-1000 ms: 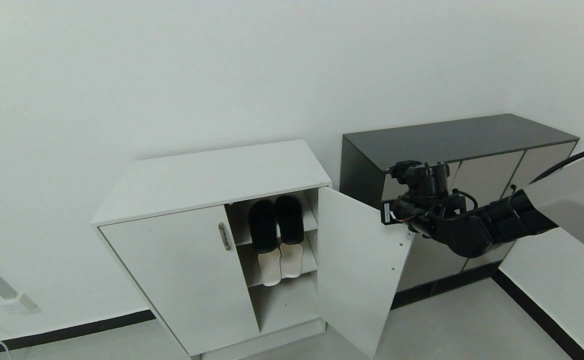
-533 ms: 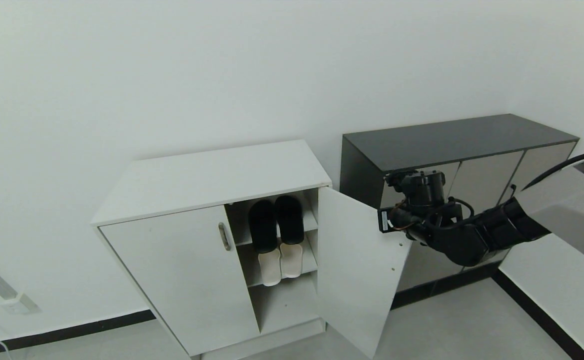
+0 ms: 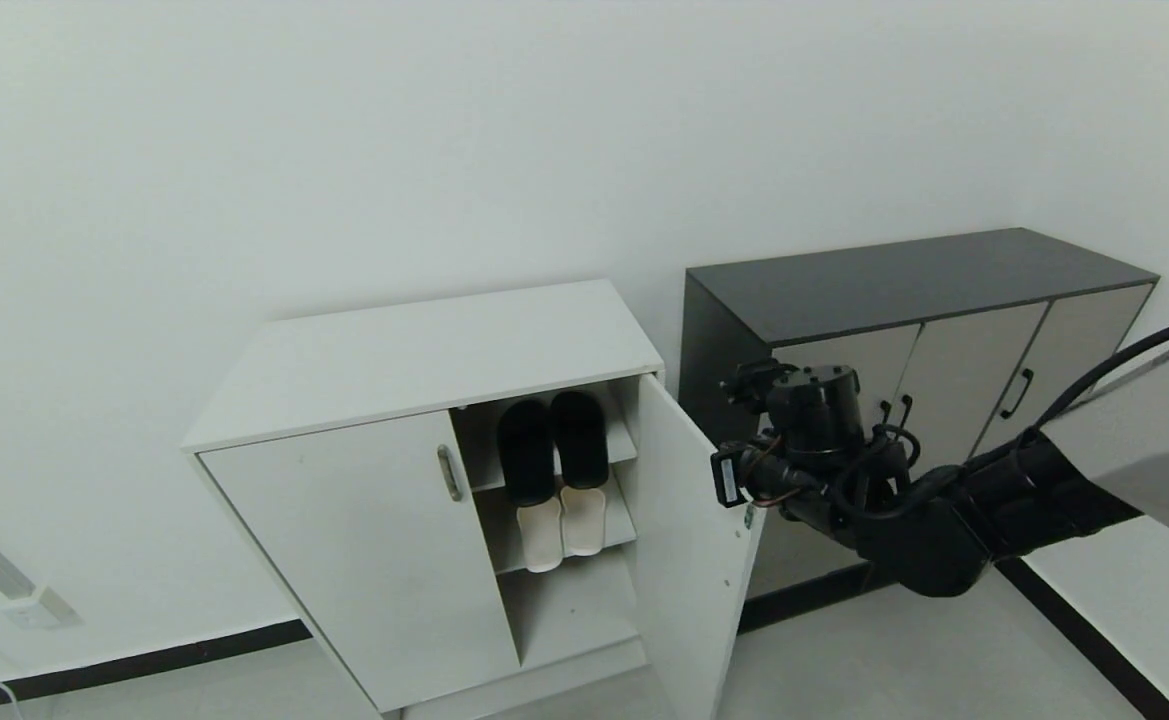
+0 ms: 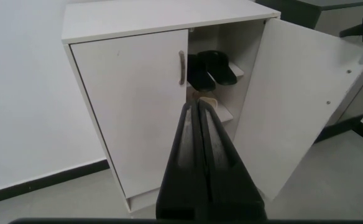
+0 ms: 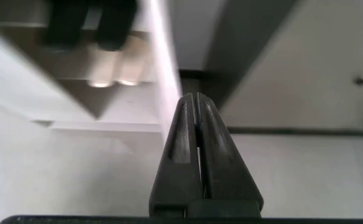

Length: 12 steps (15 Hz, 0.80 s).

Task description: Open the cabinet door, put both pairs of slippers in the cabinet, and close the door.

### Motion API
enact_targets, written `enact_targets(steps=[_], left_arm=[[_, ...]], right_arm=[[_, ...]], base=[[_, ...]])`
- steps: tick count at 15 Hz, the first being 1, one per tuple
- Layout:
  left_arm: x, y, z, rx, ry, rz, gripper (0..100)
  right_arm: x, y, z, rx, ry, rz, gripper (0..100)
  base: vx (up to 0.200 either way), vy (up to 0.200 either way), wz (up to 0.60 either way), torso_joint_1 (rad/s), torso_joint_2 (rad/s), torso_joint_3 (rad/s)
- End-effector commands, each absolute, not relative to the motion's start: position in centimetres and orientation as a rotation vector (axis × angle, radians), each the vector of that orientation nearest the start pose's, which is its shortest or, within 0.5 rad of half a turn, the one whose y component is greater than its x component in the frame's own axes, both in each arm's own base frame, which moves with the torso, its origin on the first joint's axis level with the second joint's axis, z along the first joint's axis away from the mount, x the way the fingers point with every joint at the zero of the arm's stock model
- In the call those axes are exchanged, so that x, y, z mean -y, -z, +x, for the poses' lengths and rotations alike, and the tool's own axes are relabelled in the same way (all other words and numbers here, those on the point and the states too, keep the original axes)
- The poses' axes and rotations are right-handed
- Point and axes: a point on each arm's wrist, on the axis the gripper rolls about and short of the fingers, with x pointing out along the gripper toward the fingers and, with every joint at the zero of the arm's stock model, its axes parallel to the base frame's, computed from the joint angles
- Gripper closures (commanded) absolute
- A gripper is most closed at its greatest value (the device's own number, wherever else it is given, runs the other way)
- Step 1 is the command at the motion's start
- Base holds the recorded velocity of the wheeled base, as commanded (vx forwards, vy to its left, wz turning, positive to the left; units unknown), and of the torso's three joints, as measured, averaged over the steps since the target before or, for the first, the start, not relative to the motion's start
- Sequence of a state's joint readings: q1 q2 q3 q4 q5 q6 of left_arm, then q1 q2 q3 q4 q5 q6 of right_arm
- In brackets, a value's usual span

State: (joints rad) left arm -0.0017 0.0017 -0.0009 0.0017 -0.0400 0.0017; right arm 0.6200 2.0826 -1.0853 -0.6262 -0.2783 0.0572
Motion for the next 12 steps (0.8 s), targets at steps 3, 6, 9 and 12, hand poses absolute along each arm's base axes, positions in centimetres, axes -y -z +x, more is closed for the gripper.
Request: enact_targets(steps=[3, 6, 9, 12], left_arm=[[0.1, -7.5, -2.3, -0.003, 0.041, 0.001, 100], [0.1, -7.6, -2.3, -0.002, 0.041, 0.002, 100], [0.1, -7.6, -2.3, -0.002, 0.041, 0.002, 100], [0.1, -7.5, -2.3, -0.003, 0.043, 0.003, 100]], right_arm=[[-24.2, -12.5, 29.2, -0.288, -0.425, -0.149, 100], [-24.3, -12.3, 28.1, -0.248, -0.453, -0.182, 100], [-24.1, -12.1, 27.9, -0.255, -0.455, -0.188, 100], [-24.1, -12.2, 27.8, -0.255, -0.458, -0.186, 100]], base=[[0.0, 0.0, 0.0, 0.0, 0.0, 0.0], [0.0, 0.0, 0.0, 0.0, 0.0, 0.0], [0.0, 0.0, 0.0, 0.0, 0.0, 0.0], [0.0, 0.0, 0.0, 0.0, 0.0, 0.0]])
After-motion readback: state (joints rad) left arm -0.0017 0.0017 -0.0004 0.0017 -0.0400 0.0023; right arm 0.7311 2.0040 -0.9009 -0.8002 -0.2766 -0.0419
